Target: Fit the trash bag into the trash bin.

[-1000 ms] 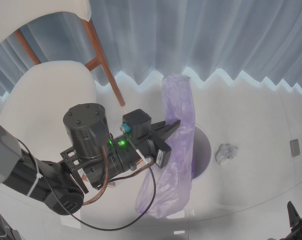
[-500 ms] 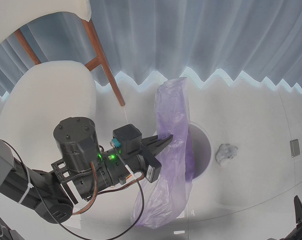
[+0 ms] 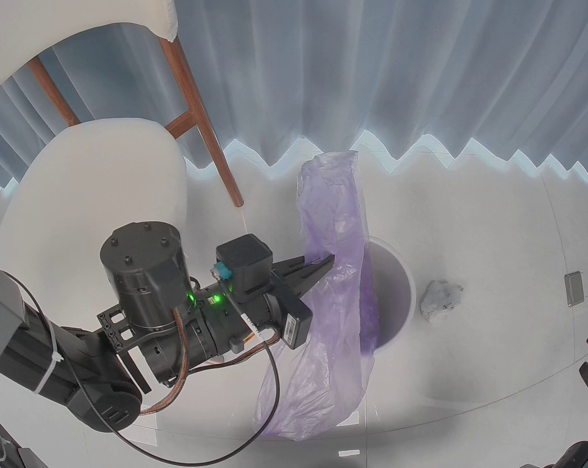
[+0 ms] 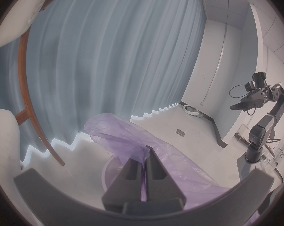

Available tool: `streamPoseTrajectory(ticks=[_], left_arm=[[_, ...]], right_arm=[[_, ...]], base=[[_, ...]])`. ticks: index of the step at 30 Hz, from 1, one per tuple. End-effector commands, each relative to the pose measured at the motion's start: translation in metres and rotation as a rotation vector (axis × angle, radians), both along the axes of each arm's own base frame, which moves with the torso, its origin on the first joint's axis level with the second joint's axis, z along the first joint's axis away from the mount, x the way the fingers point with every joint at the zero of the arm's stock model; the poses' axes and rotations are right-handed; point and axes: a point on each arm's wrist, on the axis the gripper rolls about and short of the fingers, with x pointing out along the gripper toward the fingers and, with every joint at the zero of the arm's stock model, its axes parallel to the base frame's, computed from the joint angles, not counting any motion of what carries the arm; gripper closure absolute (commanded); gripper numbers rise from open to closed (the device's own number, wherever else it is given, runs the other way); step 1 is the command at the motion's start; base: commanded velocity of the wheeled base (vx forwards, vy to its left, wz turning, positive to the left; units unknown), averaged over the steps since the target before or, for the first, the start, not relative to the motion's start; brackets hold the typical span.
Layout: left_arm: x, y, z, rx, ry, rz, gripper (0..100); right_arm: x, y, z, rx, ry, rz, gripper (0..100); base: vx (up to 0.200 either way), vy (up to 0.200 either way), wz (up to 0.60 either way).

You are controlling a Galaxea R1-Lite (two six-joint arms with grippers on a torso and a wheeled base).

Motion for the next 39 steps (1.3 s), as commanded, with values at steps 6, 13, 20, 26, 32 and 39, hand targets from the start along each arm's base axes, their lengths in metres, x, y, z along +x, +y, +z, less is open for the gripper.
streamPoseTrajectory(ticks=[6, 13, 20, 26, 32, 39], left_arm=[[0.004, -0.004, -0.004, 0.006, 0.006, 0.001, 100], [0.003, -0.006, -0.005, 0.007, 0.007, -0.007, 100], [0.004, -0.009, -0.005, 0.006, 0.004, -0.013, 100], [0.007, -0.012, -0.004, -0.001, -0.001, -0.021, 100], [0.012, -0.018, -0.002, -0.013, -0.014, -0.024, 100], [0.013, -0.017, -0.001, -0.015, -0.016, -0.015, 100]], right_arm=[[0.03, 0.012, -0.018, -0.004, 0.317, 0.33, 0], [0.022, 0.016, -0.055, -0.233, 0.421, 0.578, 0], [0.037, 0.025, -0.056, -0.266, 0.554, 0.612, 0], [0.05, 0.032, -0.054, -0.297, 0.612, 0.629, 0], [0.091, 0.056, -0.041, -0.326, 0.65, 0.649, 0], [0.127, 0.076, -0.049, -0.359, 0.654, 0.654, 0]], base=[[0.0, 0.0, 0.0], [0.0, 0.0, 0.0], [0.0, 0.0, 0.0], [0.0, 0.0, 0.0], [0.0, 0.0, 0.0], [0.0, 0.0, 0.0]])
